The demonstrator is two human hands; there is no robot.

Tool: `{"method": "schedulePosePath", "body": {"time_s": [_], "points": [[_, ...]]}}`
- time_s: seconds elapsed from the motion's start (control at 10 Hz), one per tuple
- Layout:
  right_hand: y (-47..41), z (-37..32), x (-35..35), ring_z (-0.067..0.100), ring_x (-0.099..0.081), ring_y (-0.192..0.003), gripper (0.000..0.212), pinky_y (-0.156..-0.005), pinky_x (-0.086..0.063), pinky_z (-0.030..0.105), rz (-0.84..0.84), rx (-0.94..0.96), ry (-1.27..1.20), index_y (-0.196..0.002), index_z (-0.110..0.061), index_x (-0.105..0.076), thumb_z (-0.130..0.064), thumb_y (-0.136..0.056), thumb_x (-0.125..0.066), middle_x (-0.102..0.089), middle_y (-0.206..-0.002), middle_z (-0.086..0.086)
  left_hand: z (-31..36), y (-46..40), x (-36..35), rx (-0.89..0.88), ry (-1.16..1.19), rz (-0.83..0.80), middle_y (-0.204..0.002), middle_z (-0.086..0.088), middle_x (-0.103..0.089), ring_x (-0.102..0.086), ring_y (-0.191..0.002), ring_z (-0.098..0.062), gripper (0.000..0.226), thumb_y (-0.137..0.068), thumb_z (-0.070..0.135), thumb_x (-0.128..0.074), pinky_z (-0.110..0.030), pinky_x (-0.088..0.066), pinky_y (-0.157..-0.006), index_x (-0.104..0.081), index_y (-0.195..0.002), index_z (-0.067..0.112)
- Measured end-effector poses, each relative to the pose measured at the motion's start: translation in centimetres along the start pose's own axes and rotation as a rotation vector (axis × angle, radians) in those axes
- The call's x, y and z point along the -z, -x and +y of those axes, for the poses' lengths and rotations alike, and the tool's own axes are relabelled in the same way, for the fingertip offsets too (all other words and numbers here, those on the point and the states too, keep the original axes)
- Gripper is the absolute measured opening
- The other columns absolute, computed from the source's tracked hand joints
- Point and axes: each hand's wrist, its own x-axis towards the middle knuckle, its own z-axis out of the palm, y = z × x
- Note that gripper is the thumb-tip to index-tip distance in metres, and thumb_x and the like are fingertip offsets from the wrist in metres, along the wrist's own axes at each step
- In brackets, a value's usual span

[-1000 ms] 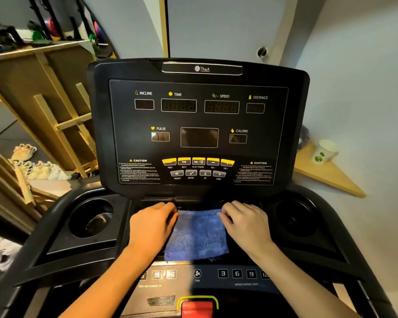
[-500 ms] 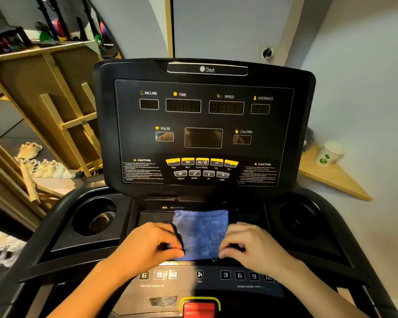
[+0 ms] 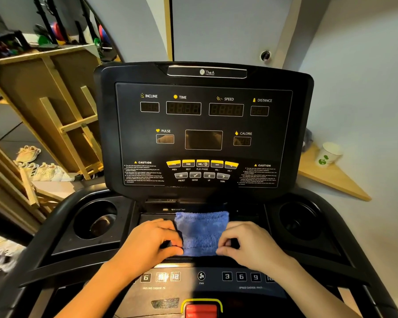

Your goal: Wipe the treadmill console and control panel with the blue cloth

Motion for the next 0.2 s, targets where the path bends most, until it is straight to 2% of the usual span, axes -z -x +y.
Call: {"method": "schedulePosePath", "body": {"time_s": [0.1,0.2], "points": [[-0.53,-0.73,0.69,0.001,-0.058,-0.081,0.015,-0.066,-0.047,0.02,-0.053,-0.014,0.067,-0.082,-0.034,-0.069,-0.049,-0.083,-0.072,-0.063,-0.085,-0.016,0.41,-0.62,0.67,0.01,-0.027,-0.043,-0.092,0.022,-0.062,-0.056,-0.087,0.002,0.025,-0.077,0.062,-0.058,-0.02,-0.046,-0.072,-0.068,-0.087,0.042],[-0.57,-1.29,1.43,0.0,-0.058,-0.079,0.014,-0.066,-0.047,0.02,-0.086,-0.013,0.003,-0.084,-0.034,-0.07,-0.048,-0.085,-0.071,-0.063,-0.084,-0.016,1.27,-1.05,1.6,0.039,0.034,-0.074,-0.089,0.021,-0.062,-0.056,-0.08,0.002,0.026,-0.078,0.063,-0.059,-0.019,-0.044,-0.069,-0.067,-0.087,0.04]]}}
